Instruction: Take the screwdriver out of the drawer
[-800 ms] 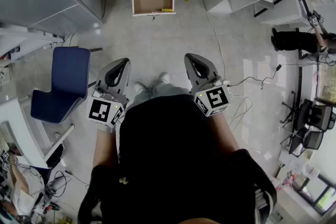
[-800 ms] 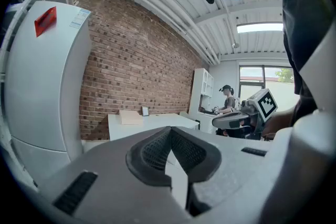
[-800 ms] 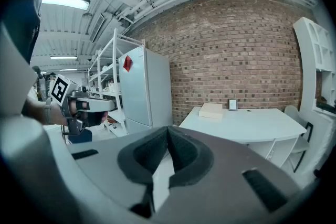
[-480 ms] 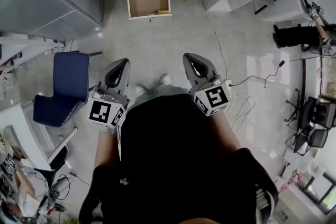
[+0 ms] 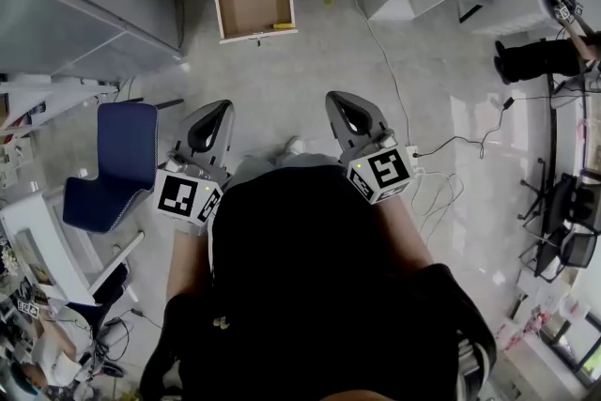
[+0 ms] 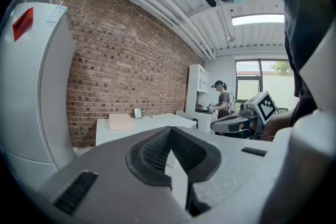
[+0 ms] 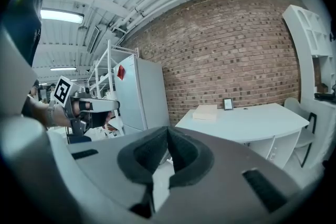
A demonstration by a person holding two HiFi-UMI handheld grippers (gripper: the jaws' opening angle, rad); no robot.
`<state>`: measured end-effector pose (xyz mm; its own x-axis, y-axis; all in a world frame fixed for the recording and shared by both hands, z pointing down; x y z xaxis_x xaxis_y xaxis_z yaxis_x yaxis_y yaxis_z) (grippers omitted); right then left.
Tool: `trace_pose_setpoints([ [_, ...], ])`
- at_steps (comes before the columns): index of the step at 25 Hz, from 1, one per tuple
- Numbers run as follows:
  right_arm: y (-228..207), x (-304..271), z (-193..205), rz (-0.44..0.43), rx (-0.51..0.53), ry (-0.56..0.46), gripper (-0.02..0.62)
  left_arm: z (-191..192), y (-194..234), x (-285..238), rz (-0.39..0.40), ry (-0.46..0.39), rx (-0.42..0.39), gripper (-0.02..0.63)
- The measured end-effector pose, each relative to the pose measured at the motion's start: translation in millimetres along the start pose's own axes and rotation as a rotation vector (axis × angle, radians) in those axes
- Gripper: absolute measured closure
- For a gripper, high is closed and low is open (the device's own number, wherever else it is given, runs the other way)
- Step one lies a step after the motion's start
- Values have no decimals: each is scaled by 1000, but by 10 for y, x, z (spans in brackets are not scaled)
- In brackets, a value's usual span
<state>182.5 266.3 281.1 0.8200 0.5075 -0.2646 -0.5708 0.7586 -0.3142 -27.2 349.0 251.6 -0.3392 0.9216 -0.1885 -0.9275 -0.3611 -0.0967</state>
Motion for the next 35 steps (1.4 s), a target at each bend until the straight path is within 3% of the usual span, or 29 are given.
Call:
trace_pose_setpoints([
  [8,-376,-136,-71,11,-5,3,584,25,48,-453,-4,44,-19,604],
  [17,-718,-803,-268,70,-13,38,584,179,732,-1045,39,63,4,604],
  [26,-956,-1819,-586,162,-38,64,584,389,1741,-1743,175,117,-3,604],
  [35,-1172,-2446,-664,282,-89,95,584,695,2273,-2360,367,180,-13,604],
])
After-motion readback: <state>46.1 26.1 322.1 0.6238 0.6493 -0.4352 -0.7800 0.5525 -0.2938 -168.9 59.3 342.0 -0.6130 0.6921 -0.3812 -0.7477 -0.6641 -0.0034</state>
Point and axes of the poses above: the fingertips, and each gripper's own axes: x backward along the fingers, y to its left, z out of its underside, the point moved 5 cm from there along x, backward along the fingers, and after that the axes turned 12 degrees about -x, right-handed, at the moved point
